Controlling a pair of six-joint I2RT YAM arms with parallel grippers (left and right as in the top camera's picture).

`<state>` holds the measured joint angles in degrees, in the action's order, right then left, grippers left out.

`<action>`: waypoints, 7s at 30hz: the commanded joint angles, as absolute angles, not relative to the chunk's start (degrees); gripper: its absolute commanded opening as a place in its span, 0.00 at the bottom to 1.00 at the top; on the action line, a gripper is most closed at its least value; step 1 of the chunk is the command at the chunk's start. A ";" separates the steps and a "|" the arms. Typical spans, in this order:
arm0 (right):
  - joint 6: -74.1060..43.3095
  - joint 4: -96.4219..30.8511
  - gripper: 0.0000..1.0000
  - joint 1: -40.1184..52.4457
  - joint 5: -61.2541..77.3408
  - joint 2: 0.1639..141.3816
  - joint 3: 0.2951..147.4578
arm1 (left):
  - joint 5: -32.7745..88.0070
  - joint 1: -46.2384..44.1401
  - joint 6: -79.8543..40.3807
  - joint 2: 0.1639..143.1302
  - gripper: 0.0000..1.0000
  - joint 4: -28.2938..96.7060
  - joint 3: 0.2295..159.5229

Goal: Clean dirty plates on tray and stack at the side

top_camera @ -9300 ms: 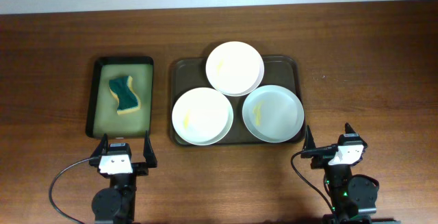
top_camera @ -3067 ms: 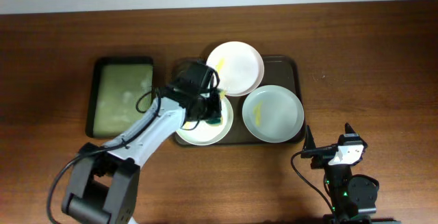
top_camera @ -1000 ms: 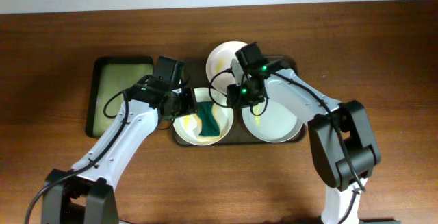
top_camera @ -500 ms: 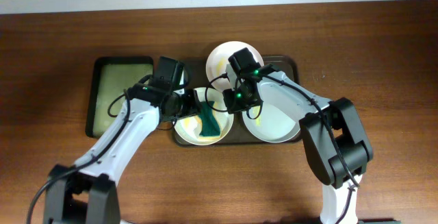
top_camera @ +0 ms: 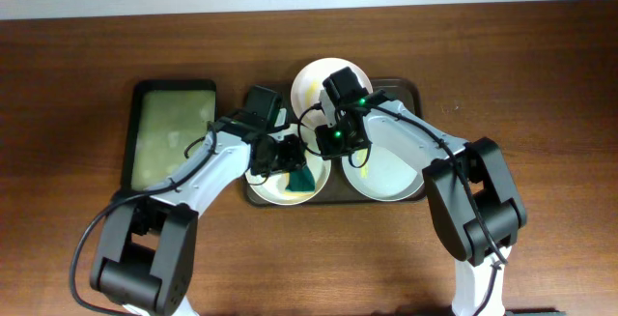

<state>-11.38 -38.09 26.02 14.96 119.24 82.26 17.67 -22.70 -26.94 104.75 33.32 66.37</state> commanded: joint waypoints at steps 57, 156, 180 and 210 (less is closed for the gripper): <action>-8.56 -39.00 0.04 26.30 14.28 117.95 83.88 | -17.61 -15.68 -23.27 94.26 0.00 39.97 71.96; -3.95 -49.98 0.33 15.70 12.93 138.72 114.39 | -3.75 6.92 -24.12 87.33 0.00 47.20 71.29; -14.37 -56.95 0.04 25.21 19.31 138.72 114.39 | 9.80 -12.84 -24.88 102.41 0.00 37.21 71.29; -12.49 -59.16 0.04 25.98 6.79 138.72 114.39 | -18.46 -15.25 -22.22 105.62 0.00 35.22 75.18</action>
<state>-13.08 -58.13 26.09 11.86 137.97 114.54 -14.87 -16.75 -23.14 110.76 35.38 74.41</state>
